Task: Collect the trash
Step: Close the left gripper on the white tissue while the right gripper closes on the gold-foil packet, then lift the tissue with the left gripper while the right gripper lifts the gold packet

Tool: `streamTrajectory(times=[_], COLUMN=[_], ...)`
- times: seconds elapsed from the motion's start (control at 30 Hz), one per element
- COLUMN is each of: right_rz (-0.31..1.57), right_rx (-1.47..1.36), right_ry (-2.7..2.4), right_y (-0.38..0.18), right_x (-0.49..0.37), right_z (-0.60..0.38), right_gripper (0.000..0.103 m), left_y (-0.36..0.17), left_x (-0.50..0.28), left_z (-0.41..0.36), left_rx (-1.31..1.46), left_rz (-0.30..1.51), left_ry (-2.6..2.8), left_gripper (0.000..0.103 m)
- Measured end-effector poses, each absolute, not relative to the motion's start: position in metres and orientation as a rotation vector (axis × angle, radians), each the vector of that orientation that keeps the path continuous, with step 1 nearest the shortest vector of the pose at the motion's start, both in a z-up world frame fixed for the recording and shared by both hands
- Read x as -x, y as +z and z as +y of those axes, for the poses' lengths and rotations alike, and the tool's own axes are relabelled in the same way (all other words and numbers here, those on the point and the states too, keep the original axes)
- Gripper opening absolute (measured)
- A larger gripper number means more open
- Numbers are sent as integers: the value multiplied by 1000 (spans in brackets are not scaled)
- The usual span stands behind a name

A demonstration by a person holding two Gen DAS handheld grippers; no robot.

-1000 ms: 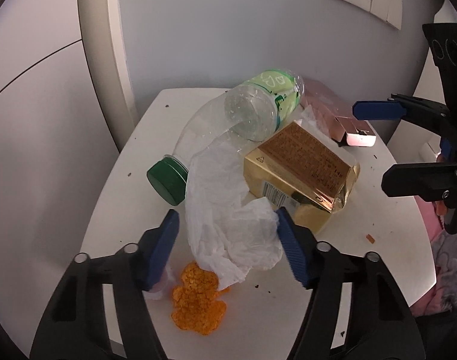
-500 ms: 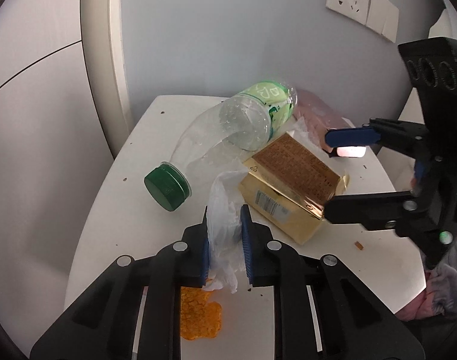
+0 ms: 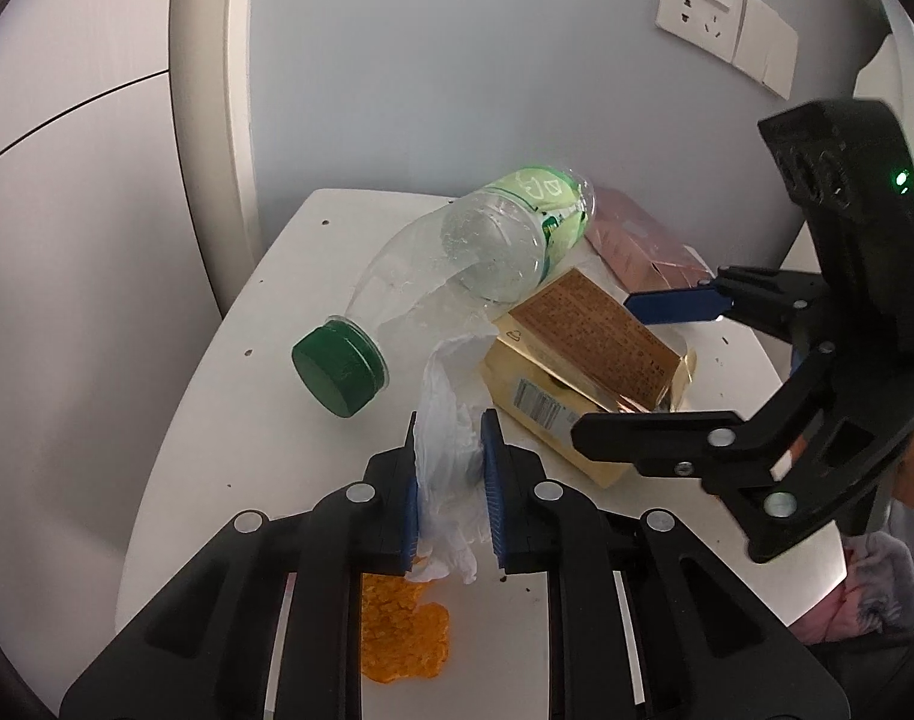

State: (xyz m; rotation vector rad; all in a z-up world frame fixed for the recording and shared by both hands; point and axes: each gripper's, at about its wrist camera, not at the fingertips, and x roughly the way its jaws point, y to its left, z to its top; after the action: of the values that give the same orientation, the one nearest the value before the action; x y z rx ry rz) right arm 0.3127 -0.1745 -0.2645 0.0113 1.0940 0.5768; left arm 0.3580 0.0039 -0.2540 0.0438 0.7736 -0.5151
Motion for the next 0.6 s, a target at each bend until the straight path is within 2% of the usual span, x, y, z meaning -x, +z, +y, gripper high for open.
streamTrajectory(times=[0.23, 0.27, 0.3, 0.33, 0.6], right_rz=[1106, 1105, 1106, 1102, 1070], right_rx=[-23, -25, -25, -29, -38], right_ry=[552, 556, 566, 572, 591], right_y=[-276, -276, -277, -277, -270], right_x=[-320, -319, -319, -318, -309], right_z=[-175, -177, -177, -177, -181], right_gripper=[95, 92, 80, 75, 73], left_y=[-254, -254, -254, -254, -249], left_x=[-358, -358, -358, -357, -353], left_z=[7, 7, 8, 8, 7], left_rx=[-30, -28, -26, -26, -21], left_rz=[767, 766, 766, 765, 759], left_ry=[-517, -517, -517, -515, -516], left_gripper=[16, 16, 16, 16, 16])
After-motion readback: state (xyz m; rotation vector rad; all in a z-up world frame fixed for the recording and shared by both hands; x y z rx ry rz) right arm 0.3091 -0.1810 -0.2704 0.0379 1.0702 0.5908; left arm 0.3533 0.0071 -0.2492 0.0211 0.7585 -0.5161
